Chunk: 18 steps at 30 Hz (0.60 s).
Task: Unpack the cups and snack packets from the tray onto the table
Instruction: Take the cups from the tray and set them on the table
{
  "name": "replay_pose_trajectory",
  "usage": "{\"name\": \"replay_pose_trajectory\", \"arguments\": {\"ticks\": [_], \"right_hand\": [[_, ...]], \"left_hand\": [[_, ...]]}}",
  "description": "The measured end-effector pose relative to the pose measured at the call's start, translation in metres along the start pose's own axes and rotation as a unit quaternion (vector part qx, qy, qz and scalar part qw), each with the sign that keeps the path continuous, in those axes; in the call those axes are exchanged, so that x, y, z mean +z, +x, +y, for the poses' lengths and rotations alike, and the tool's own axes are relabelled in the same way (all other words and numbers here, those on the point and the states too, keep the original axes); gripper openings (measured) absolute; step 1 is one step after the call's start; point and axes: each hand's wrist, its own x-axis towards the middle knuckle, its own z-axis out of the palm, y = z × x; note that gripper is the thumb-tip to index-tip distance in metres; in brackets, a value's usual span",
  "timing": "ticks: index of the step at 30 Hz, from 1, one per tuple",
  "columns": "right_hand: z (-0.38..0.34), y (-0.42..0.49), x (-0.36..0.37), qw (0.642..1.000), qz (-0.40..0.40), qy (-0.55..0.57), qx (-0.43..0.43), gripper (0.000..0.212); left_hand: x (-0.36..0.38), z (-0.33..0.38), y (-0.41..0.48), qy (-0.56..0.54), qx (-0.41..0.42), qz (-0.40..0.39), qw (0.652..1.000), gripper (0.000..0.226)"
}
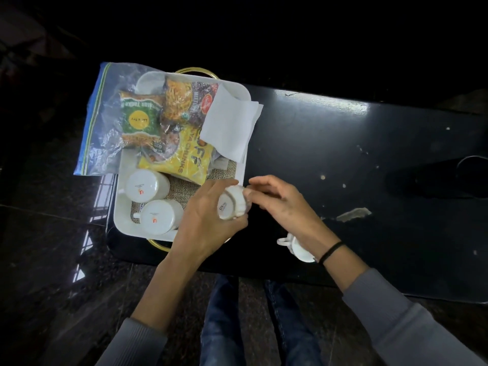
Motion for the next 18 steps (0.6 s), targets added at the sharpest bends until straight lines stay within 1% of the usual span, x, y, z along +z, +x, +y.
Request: {"name": "replay_pose_trajectory", "arguments": {"ticks": [2,4,7,9,11,14,16,18], "right_hand": [[-0.002,-0.003,-0.013,0.999,-0.023,0.039,0.009,0.039],[-0.003,-0.006,-0.026,0.996,-0.051,0.067,0.010,0.040],[-0.002,-0.014,-0.045,0.991,-0.071,0.115,0.015,0.042],[-0.001,-0.022,-0.061,0.988,-0.053,0.143,0.009,0.042],[0.002,-0.033,-0.080,0.989,-0.018,0.143,-0.005,0.040],[0.013,-0.051,-0.107,0.991,0.049,0.122,-0.017,0.039],[0.026,-0.065,-0.125,0.992,0.101,0.077,-0.018,0.043],[0.041,-0.078,-0.139,0.989,0.148,-0.010,-0.014,0.049]], "left_hand": [[-0.001,0.012,0.002,-0.077,-0.049,0.009,0.996,0.059],[0.001,0.026,0.006,-0.172,-0.095,-0.003,0.981,0.056],[0.015,0.044,0.012,-0.320,-0.109,-0.040,0.940,0.054],[0.026,0.056,0.016,-0.377,-0.110,-0.071,0.917,0.053],[0.039,0.067,0.020,-0.371,-0.100,-0.108,0.917,0.053],[0.057,0.081,0.026,-0.299,-0.069,-0.159,0.938,0.055],[0.068,0.088,0.028,-0.231,-0.047,-0.178,0.956,0.057],[0.077,0.092,0.026,-0.132,-0.027,-0.185,0.973,0.055]]}}
